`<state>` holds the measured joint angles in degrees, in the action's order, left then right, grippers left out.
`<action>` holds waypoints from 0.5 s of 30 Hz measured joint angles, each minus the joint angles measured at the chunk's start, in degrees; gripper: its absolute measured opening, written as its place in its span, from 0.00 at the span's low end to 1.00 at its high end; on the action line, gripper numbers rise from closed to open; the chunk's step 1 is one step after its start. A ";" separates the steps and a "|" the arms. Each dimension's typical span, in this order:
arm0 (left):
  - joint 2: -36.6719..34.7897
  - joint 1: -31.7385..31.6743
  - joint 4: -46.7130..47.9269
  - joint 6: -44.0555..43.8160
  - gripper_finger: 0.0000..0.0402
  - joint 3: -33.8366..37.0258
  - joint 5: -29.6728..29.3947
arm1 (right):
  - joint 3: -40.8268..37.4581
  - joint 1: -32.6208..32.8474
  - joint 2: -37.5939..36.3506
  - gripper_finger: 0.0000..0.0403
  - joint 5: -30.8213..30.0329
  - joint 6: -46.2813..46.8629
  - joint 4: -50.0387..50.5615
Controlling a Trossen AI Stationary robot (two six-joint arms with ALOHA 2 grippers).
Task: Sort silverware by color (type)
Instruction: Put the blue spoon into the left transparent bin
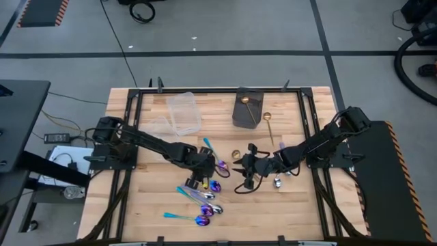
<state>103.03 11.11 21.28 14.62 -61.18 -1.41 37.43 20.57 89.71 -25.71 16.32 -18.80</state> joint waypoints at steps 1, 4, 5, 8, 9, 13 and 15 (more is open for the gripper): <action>0.14 0.02 0.53 1.23 0.47 0.08 -0.58 | -0.04 0.05 0.00 0.33 -0.01 0.00 0.09; 1.17 0.04 0.12 4.01 0.47 0.02 -2.01 | -0.04 0.34 0.00 0.33 -0.16 0.36 1.19; 1.16 0.06 0.92 4.59 0.47 0.14 -2.43 | -0.04 0.44 0.04 0.33 -0.16 0.50 1.28; 1.90 0.19 0.50 6.94 0.47 0.03 -2.77 | -0.06 0.78 0.13 0.33 -0.23 1.28 1.93; 1.88 0.40 1.14 7.23 0.47 0.13 -2.82 | -0.04 0.79 0.13 0.33 -0.21 1.60 1.96; 2.60 1.36 1.00 8.62 0.47 0.14 -4.51 | -0.04 0.86 0.13 0.33 -0.36 3.08 3.18; 3.01 1.92 -0.26 8.68 0.47 0.04 -5.02 | -0.04 0.90 0.13 0.33 -0.36 3.49 3.83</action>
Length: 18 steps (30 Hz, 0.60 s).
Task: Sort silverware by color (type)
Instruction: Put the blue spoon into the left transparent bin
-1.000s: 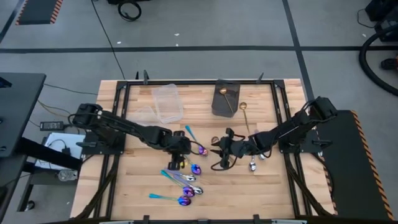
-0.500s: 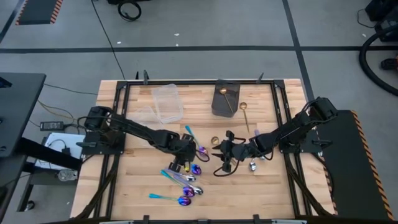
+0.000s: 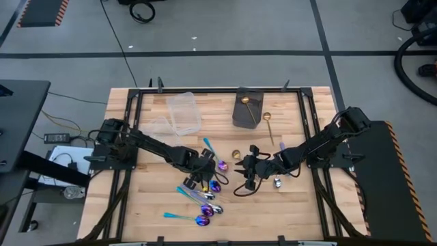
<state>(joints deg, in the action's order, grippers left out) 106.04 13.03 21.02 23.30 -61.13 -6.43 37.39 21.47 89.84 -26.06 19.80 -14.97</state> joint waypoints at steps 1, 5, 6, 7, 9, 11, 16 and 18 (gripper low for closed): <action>0.05 0.27 0.05 0.01 0.47 0.00 -0.45 | 0.00 -0.02 0.02 0.33 -0.02 0.09 0.02; 0.05 0.86 -0.39 0.48 0.46 0.01 -0.49 | 0.00 0.20 0.02 0.33 -1.34 0.10 -0.32; 0.05 0.86 -0.49 0.45 0.45 0.03 -0.42 | 0.00 0.22 0.02 0.33 -1.60 0.01 -0.44; 0.05 0.86 -0.53 0.19 0.44 0.03 -0.17 | 0.00 0.20 0.02 0.33 -1.75 -0.01 -0.43; 0.10 0.63 -0.20 -0.40 0.40 0.05 1.01 | 0.00 0.15 0.02 0.33 -1.81 -0.01 -0.72; 0.72 0.27 -0.16 -1.54 0.35 -0.05 2.75 | 0.00 0.17 0.02 0.33 -1.81 0.00 -0.84; 2.06 0.28 1.27 -1.17 0.25 -0.21 3.85 | 0.00 0.17 0.02 0.33 -1.78 -0.01 -1.15; 2.71 0.31 2.02 0.07 0.20 -0.26 3.98 | 0.00 0.17 0.02 0.33 -1.56 -0.01 -1.32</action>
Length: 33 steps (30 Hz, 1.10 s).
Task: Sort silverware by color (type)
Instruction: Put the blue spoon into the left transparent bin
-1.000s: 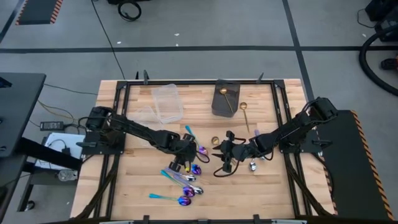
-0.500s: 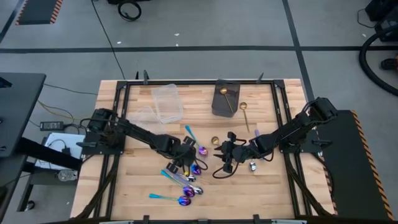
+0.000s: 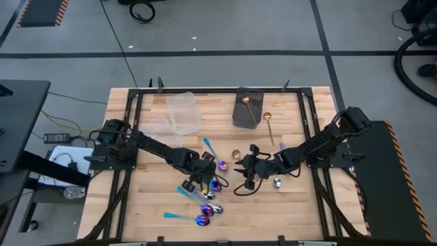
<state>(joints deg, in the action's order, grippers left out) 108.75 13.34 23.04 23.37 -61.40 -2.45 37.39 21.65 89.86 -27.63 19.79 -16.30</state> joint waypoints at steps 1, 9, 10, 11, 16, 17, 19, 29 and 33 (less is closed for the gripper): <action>0.02 0.06 0.33 0.44 0.17 -0.01 0.07 | 0.00 0.00 0.00 0.33 0.04 0.00 0.02; 0.05 1.68 1.25 0.55 0.04 0.06 -3.67 | 0.00 0.00 0.00 0.33 0.21 -0.12 0.05; 0.07 2.13 1.33 0.45 0.04 0.06 -4.74 | 0.00 0.00 0.00 0.33 0.17 -0.31 0.02; 0.04 2.60 1.40 0.40 0.04 0.08 -5.82 | 0.00 0.00 0.00 0.33 0.11 -0.55 0.02; -1.90 4.33 1.90 -0.90 0.04 0.35 -9.59 | 0.00 -0.24 0.00 0.33 -0.37 -2.29 -0.36; -2.55 4.55 2.68 -1.91 0.04 0.52 -10.54 | 0.00 -0.34 0.00 0.33 -0.62 -2.68 -0.64; -3.68 4.57 4.53 -3.39 0.04 0.77 -11.02 | 0.00 -0.50 0.00 0.33 -0.78 -3.49 -0.89; -6.86 4.61 9.73 -7.43 0.04 0.56 -14.50 | 0.00 -0.67 0.00 0.33 -1.44 -6.19 -2.14; -7.29 4.63 10.67 -7.45 0.04 0.54 -15.61 | 0.00 -0.85 0.00 0.33 -1.48 -6.01 -1.81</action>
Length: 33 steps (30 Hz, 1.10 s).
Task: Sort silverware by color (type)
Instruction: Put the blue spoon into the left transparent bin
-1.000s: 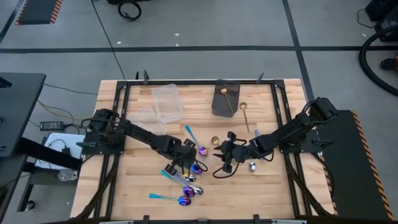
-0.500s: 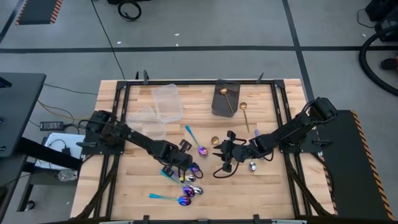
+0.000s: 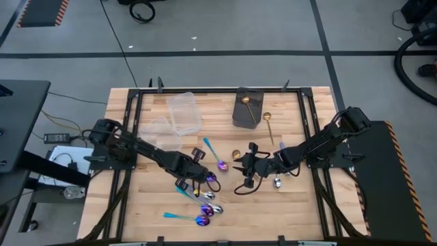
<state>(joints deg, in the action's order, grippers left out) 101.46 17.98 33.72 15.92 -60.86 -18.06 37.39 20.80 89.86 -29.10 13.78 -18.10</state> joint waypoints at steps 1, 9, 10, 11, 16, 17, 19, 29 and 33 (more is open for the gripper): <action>-0.26 0.02 -0.18 0.00 0.04 -0.01 -0.05 | 0.00 0.00 0.00 0.33 -0.07 -0.02 0.16; -7.32 -0.17 2.55 0.13 0.04 -0.10 -1.22 | 0.02 0.02 -0.16 0.33 -1.56 0.00 0.69; -8.37 -0.17 2.46 0.12 0.04 -0.16 -1.46 | 0.00 0.03 -0.20 0.33 -1.55 0.02 0.71; -9.58 -0.17 2.71 0.00 0.03 -0.20 -1.69 | 0.00 0.04 -0.20 0.33 -1.55 0.08 0.62; -15.34 -0.11 7.20 -1.50 0.03 -0.20 -4.52 | 0.00 0.03 -0.28 0.33 -1.51 0.15 0.52; -16.32 -0.11 7.71 -1.78 0.03 -0.21 -5.02 | 0.00 0.04 -0.28 0.33 -1.48 0.15 0.52; -17.94 -0.13 11.24 -2.26 0.03 -0.22 -6.07 | 0.00 0.02 -0.28 0.33 -1.46 0.11 0.34; -20.77 -0.85 24.78 -7.82 0.03 2.20 -10.57 | 0.02 0.02 -0.28 0.33 -1.31 0.10 0.28; -23.16 -1.83 25.52 -7.78 0.03 4.08 -11.04 | 0.00 0.03 -0.28 0.33 -1.29 0.00 0.21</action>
<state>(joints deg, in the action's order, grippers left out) 78.30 16.15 59.24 8.14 -56.78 -29.10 37.39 20.83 89.58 -30.39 13.78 -17.89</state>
